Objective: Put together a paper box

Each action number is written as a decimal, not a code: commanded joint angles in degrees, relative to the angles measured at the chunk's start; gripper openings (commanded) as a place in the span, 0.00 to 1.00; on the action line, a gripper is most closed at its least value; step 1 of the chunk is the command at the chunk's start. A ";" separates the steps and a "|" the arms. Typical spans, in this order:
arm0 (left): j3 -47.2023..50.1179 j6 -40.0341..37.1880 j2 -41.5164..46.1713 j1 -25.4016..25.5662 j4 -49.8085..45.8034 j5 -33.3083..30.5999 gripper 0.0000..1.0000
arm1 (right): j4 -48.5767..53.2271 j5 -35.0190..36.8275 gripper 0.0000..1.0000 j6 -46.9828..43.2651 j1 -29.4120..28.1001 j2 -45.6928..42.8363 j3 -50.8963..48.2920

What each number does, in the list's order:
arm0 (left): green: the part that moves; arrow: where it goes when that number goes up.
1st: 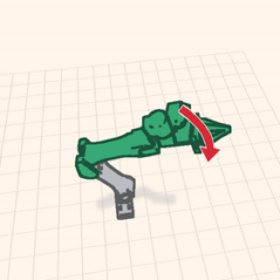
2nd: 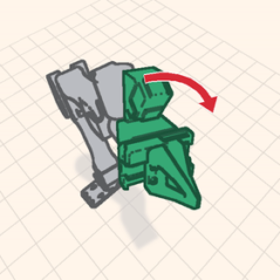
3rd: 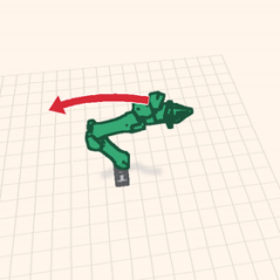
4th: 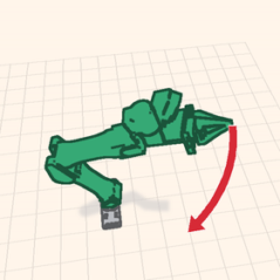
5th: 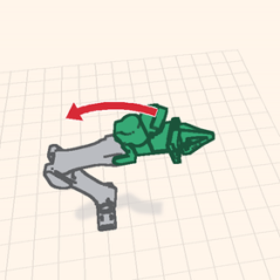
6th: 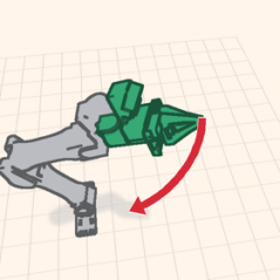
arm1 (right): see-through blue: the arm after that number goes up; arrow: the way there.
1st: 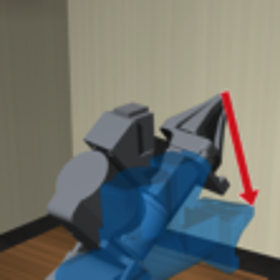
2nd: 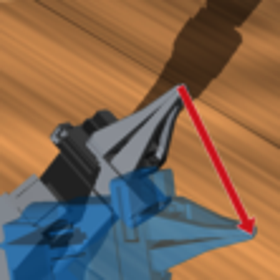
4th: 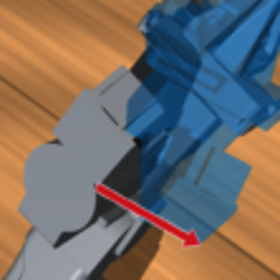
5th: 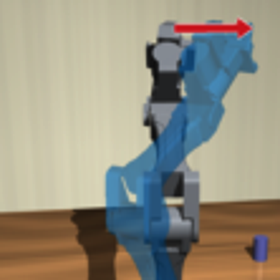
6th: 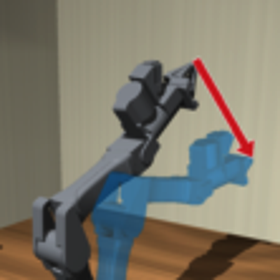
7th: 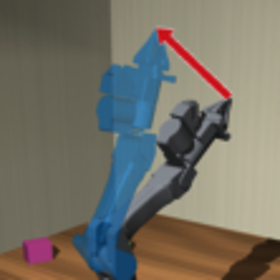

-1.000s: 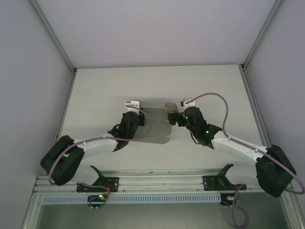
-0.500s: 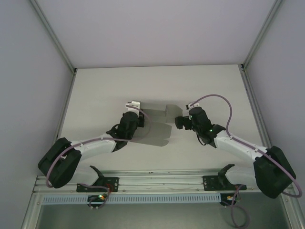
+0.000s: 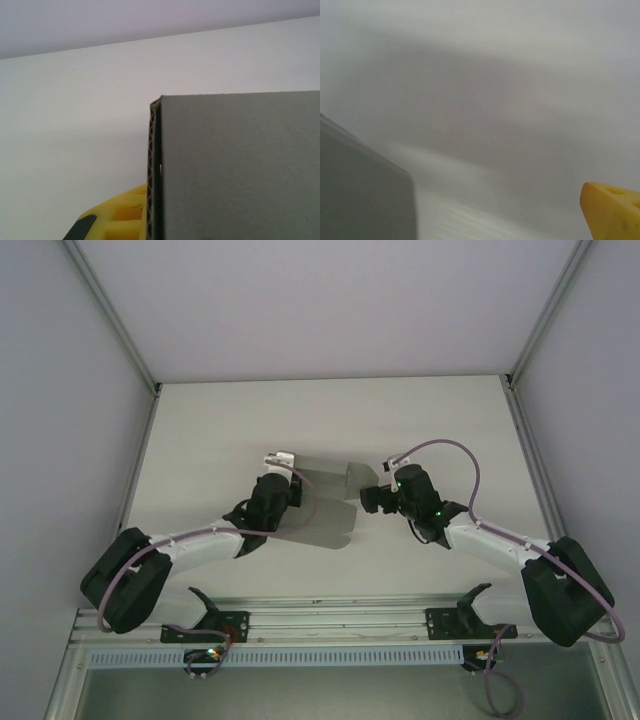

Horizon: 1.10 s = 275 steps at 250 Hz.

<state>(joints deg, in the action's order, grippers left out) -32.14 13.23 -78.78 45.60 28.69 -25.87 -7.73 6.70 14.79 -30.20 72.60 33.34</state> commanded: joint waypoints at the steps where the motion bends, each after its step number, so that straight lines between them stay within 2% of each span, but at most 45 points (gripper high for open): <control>1: -1.25 -0.33 -0.65 -0.04 1.39 1.53 0.00 | -8.24 -5.85 1.00 0.33 0.06 -0.52 0.33; 38: -1.05 0.63 -0.31 0.01 2.13 2.75 0.00 | -10.17 -11.34 1.00 1.60 0.00 4.92 3.57; 68: -0.76 1.36 0.76 0.01 2.12 2.84 0.00 | -14.13 -11.79 1.00 2.73 -1.19 9.38 4.87; 92: -0.58 1.95 1.21 -0.02 1.97 3.14 0.00 | -17.54 -8.36 1.00 2.02 -3.48 11.51 5.79; 125: -0.34 2.82 1.22 0.09 2.16 2.56 0.00 | -16.18 4.04 1.00 0.74 -6.98 12.79 7.78; 138: -0.45 3.19 1.27 0.06 1.45 1.77 0.00 | -15.03 6.69 1.00 0.94 -7.17 12.12 7.71; 170: -1.17 4.28 1.32 -0.38 -1.62 -2.00 0.00 | -10.45 7.09 1.00 0.44 -7.22 7.75 5.51; 177: -1.31 4.65 1.40 -0.75 -2.40 -2.40 0.00 | -9.19 6.49 1.00 0.18 -7.25 4.61 4.73; 219: -0.09 5.45 1.46 -2.75 -1.60 -0.49 0.00 | 0.75 -0.93 1.00 -1.73 -7.15 -9.48 1.18; 244: 0.45 4.50 2.03 -3.16 -1.27 0.66 0.00 | 5.18 -0.34 1.00 -1.62 -6.66 -17.48 -0.67; 257: 0.76 3.40 2.59 -3.27 -1.05 1.58 0.00 | 7.54 2.30 1.00 -0.04 -5.06 -20.81 -1.13; 275: 1.22 3.34 3.48 -3.39 -1.12 2.07 0.00 | 10.72 1.11 1.00 1.59 -0.05 -23.55 -1.22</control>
<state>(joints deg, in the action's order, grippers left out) -31.92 17.52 -78.08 42.65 28.14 -25.32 -5.48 7.22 14.13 -35.81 52.95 33.32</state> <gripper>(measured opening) 0.085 0.996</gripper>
